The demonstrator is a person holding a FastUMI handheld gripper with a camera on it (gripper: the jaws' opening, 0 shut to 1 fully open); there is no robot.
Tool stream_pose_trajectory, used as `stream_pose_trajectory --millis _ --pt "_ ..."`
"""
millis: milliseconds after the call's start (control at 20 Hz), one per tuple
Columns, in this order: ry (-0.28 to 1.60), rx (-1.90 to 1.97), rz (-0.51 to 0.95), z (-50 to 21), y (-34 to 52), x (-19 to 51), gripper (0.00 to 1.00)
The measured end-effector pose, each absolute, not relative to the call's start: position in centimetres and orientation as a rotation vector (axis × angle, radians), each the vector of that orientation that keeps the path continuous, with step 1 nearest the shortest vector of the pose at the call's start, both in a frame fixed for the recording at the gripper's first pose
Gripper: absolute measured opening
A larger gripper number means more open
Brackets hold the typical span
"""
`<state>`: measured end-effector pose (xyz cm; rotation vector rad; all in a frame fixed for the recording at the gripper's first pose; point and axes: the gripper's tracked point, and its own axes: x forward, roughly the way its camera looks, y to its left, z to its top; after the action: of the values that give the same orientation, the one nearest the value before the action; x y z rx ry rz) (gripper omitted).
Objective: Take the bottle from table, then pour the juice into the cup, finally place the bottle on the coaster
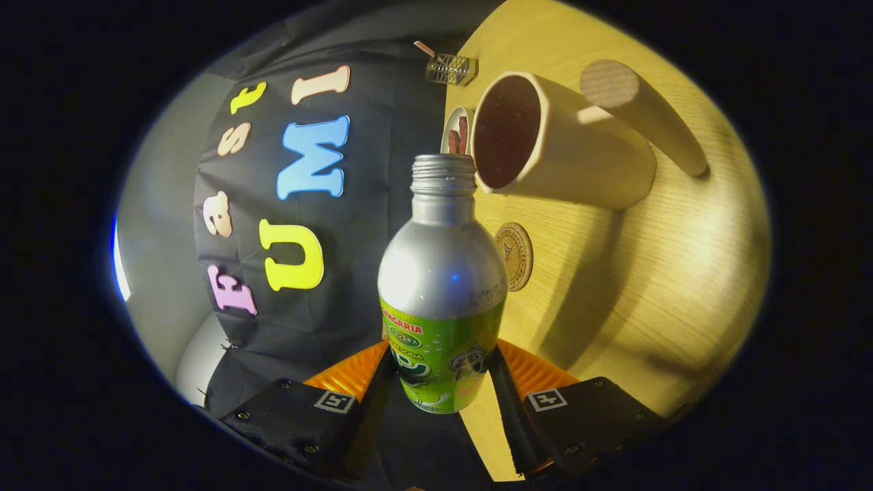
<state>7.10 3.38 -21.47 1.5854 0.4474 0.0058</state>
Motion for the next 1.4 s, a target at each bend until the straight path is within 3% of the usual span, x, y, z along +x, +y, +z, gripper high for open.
stream_pose_trajectory --millis 1400 --pt "0.473 1.875 0.006 -19.4 4.0 8.4 0.76"
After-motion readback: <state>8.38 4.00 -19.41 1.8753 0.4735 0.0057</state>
